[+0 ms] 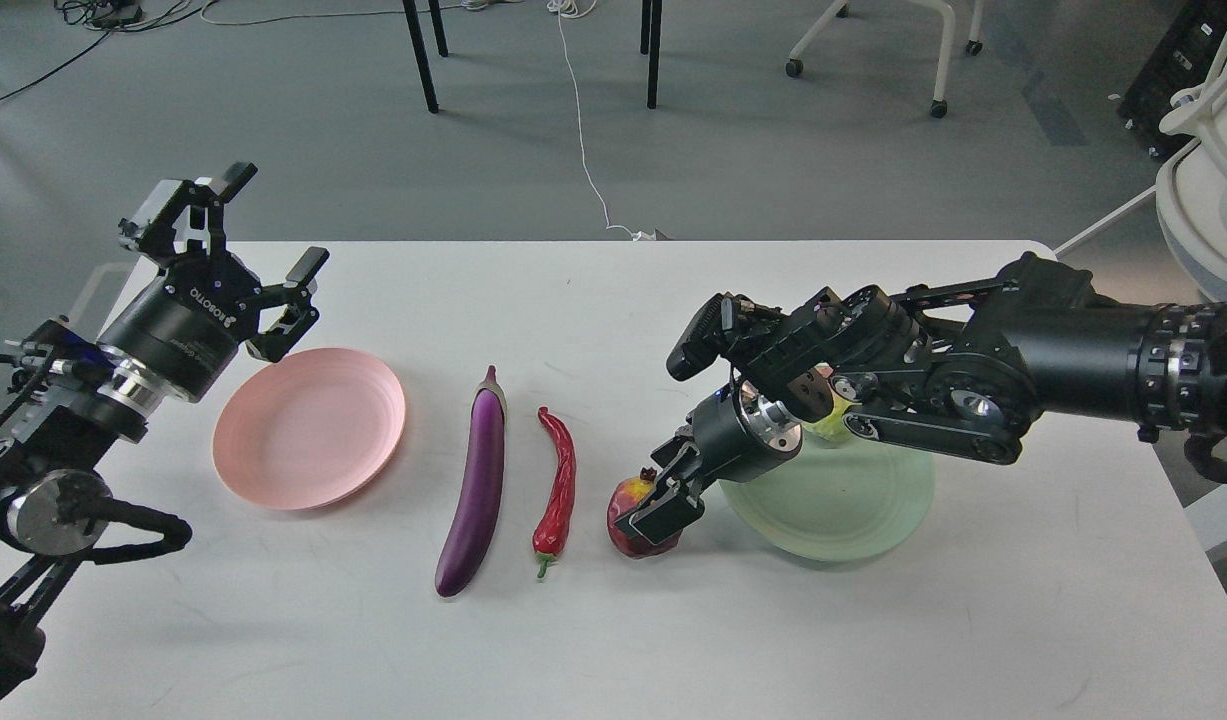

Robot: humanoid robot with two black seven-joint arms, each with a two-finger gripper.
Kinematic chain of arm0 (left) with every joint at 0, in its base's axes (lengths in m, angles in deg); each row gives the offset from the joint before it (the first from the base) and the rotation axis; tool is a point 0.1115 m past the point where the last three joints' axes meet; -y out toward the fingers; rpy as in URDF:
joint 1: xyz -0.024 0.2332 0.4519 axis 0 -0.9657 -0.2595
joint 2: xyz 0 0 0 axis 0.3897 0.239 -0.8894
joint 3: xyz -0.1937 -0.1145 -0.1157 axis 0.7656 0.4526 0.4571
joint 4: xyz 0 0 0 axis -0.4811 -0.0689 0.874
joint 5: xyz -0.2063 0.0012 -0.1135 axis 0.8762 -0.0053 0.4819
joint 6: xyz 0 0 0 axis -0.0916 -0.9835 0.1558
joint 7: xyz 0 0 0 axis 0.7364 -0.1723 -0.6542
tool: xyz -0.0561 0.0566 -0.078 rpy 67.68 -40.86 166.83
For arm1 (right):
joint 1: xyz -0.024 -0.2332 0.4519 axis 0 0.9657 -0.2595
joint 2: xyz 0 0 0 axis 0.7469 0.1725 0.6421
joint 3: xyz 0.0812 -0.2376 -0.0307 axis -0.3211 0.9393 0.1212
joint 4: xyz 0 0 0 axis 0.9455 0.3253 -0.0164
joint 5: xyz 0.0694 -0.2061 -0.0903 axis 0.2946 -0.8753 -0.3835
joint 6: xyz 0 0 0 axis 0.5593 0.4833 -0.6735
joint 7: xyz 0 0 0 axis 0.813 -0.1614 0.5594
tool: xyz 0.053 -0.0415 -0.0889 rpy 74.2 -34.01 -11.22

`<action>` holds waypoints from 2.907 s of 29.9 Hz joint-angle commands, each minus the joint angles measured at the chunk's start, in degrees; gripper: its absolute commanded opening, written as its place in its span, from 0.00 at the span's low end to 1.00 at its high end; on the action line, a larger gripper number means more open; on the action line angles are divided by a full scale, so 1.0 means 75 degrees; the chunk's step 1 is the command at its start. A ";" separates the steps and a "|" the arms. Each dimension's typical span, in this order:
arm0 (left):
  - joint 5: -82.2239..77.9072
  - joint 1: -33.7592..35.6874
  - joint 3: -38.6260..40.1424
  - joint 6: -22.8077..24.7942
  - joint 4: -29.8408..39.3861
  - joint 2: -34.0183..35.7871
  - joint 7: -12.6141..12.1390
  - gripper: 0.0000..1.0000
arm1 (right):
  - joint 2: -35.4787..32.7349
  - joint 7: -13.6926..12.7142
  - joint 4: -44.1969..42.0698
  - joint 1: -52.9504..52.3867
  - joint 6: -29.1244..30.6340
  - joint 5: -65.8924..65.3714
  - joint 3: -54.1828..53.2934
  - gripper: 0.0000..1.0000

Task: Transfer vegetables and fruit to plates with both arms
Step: 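Move the right gripper down onto the red pomegranate, then carry the pomegranate onto the green plate and release, withdraw, then reach the left gripper to the purple eggplant and grasp it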

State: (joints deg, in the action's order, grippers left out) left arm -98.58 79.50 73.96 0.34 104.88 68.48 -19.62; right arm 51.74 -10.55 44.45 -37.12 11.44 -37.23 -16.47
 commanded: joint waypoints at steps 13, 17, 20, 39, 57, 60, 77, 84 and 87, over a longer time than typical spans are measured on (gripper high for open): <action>0.0000 -0.0041 0.0000 0.0003 0.0001 0.0000 0.0000 0.99 | 0.0102 0.0000 -0.0189 0.0042 0.0094 0.0079 0.0048 0.39; 0.0000 -0.0053 0.0000 0.0003 0.0001 0.0000 0.0000 0.99 | -0.0131 0.0000 -0.0131 -0.0320 0.0094 0.0185 0.0013 0.38; 0.0000 -0.0053 -0.0012 0.0003 0.0001 0.0012 0.0000 0.99 | -0.0530 0.0000 0.0044 -0.0661 0.0094 0.0185 0.0001 0.39; -0.0011 -0.0041 -0.0047 0.0003 0.0001 -0.0035 0.0000 0.99 | -0.3285 0.0000 0.1463 -0.0580 0.0082 -0.0987 0.0317 0.75; -0.1625 -0.0053 -0.0105 -0.0032 0.0891 0.0504 0.0035 0.99 | -0.3554 0.0000 0.0574 0.1128 0.0012 0.4560 -0.2563 0.97; -0.3006 -0.0053 -0.0187 -0.0032 0.1313 0.0551 0.0024 0.99 | -0.3519 0.0000 0.0082 0.2217 0.0094 0.6589 -0.3488 0.97; -1.0710 0.1609 -0.3162 0.0940 0.1584 0.0844 -0.1674 0.99 | -0.4152 0.0000 -0.0224 0.4998 0.0933 0.8435 -0.6433 0.98; -1.0722 0.2630 -0.4558 0.0999 0.0881 0.0797 -0.2086 0.98 | -0.4281 0.0000 -0.0236 0.5080 0.0933 0.8435 -0.6515 0.98; -1.0687 0.2689 -0.4606 0.1023 0.0810 0.0785 -0.2086 0.98 | -0.4316 0.0000 -0.0236 0.5103 0.0933 0.8435 -0.6538 0.98</action>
State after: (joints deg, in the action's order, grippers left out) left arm -179.04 98.91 40.12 7.87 111.61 74.50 -35.16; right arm 19.65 -10.55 42.67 0.92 18.44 26.04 -65.31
